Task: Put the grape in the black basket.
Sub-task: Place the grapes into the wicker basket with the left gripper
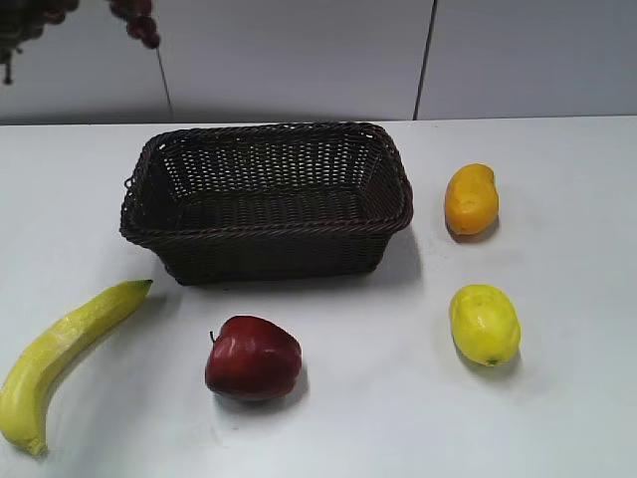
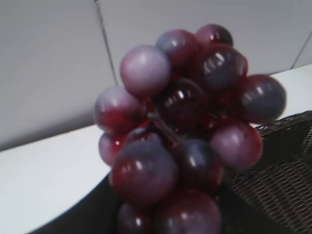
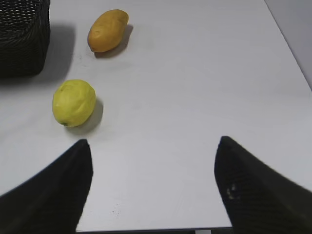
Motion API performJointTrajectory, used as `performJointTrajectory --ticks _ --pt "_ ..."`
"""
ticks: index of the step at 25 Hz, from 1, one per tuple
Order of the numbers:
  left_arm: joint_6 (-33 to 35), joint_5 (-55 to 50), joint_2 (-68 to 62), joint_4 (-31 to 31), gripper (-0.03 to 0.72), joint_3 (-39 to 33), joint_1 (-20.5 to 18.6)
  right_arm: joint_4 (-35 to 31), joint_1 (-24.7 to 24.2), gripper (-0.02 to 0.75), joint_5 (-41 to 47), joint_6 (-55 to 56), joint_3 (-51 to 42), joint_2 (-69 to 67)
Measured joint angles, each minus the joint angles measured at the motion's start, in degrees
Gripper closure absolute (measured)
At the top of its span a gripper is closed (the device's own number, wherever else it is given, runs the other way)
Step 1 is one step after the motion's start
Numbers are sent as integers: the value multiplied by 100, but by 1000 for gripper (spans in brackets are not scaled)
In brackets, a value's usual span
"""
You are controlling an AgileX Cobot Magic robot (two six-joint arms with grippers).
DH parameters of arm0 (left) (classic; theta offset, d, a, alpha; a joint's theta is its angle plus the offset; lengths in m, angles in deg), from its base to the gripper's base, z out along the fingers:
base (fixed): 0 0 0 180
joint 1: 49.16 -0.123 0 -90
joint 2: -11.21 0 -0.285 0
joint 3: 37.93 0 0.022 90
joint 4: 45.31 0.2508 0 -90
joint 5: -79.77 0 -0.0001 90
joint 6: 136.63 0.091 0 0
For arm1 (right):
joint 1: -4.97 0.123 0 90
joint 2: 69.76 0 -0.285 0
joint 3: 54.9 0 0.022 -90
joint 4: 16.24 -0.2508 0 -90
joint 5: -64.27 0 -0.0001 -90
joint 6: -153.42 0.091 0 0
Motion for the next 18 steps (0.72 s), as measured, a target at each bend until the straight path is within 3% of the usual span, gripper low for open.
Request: performJointTrajectory --ticks 5,9,18 --pt "0 612 -157 -43 355 0 774 0 0 145 0 0 0 0" --pt "0 813 -614 -73 356 5 1172 0 0 145 0 0 0 0" --pt "0 820 -2160 -84 356 5 1442 0 0 145 0 0 0 0"
